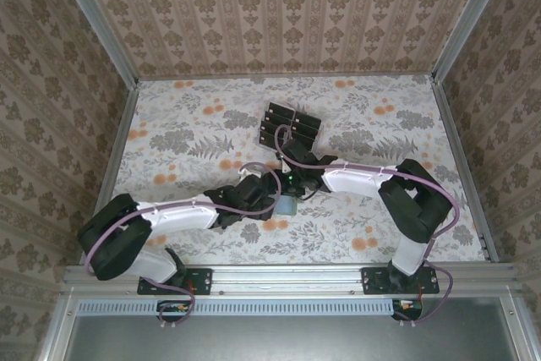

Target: Put the credit cards into the card holder

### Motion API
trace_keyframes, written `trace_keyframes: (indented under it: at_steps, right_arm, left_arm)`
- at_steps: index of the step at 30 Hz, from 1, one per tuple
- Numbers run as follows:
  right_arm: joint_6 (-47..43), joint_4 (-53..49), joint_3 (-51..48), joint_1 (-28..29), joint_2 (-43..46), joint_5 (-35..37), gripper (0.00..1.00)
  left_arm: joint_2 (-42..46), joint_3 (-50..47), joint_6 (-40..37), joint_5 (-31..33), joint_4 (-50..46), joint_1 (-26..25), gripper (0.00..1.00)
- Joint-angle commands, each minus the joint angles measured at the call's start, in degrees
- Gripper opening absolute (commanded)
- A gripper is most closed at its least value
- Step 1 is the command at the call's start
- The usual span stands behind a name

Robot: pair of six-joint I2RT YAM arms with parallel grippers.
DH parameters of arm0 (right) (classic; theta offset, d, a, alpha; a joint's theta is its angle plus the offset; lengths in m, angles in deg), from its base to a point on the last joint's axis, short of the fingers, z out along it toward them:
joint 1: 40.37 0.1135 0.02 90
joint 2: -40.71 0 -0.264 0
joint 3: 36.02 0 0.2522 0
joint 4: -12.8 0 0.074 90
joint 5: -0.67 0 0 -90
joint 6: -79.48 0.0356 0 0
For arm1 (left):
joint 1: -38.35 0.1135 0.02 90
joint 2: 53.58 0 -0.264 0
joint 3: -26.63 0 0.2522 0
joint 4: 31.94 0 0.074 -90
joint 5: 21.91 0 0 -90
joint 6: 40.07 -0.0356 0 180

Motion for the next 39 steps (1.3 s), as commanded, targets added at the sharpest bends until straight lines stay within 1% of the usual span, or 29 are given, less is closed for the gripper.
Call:
trace_keyframes:
  at_steps: [1,6,11,14,18,22,27,30,32,39]
  right_arm:
    - [-0.1,-2.0,3.6,1.0,-1.3,-1.5,0.61]
    - [-0.3,-3.7,7.2,2.2,-3.1,-1.4,0.61]
    - [0.1,-4.7,11.1,3.2,-7.9,-1.1,0.61]
    - [0.2,-5.1,13.1,3.7,-10.9,-0.8,0.61]
    - [0.5,-5.7,15.2,4.0,-13.3,-0.9,0.61]
    - [-0.8,-7.6,17.2,4.0,-13.0,-0.7,0.61]
    - [-5.3,-11.2,20.1,2.9,-8.2,0.2,0.61]
    - [-9.2,-16.8,22.9,0.6,-5.7,2.2,0.61]
    - [-12.7,-21.3,25.6,-1.4,-4.8,4.9,0.61]
    - [-21.6,-30.7,33.6,-7.6,-6.1,12.2,0.61]
  left_arm:
    - [5.0,-1.0,1.1,0.8,-2.3,0.3,1.00]
    - [13.5,-3.1,3.1,2.1,-3.8,1.4,1.00]
    - [21.7,-5.9,5.1,2.8,-5.3,3.3,1.00]
    - [25.3,-7.6,5.5,2.9,-6.1,4.5,1.00]
    - [27.9,-9.4,5.6,1.1,-6.1,6.5,1.00]
    - [27.8,-10.3,5.5,-0.9,-5.7,8.4,1.00]
    - [25.0,-9.4,5.2,-3.9,-5.2,11.6,1.00]
    - [22.3,-7.8,4.8,-5.7,-5.2,14.1,1.00]
    - [20.1,-6.4,4.3,-7.5,-5.4,16.2,1.00]
    - [14.7,-1.0,2.7,-12.5,-6.6,22.8,1.00]
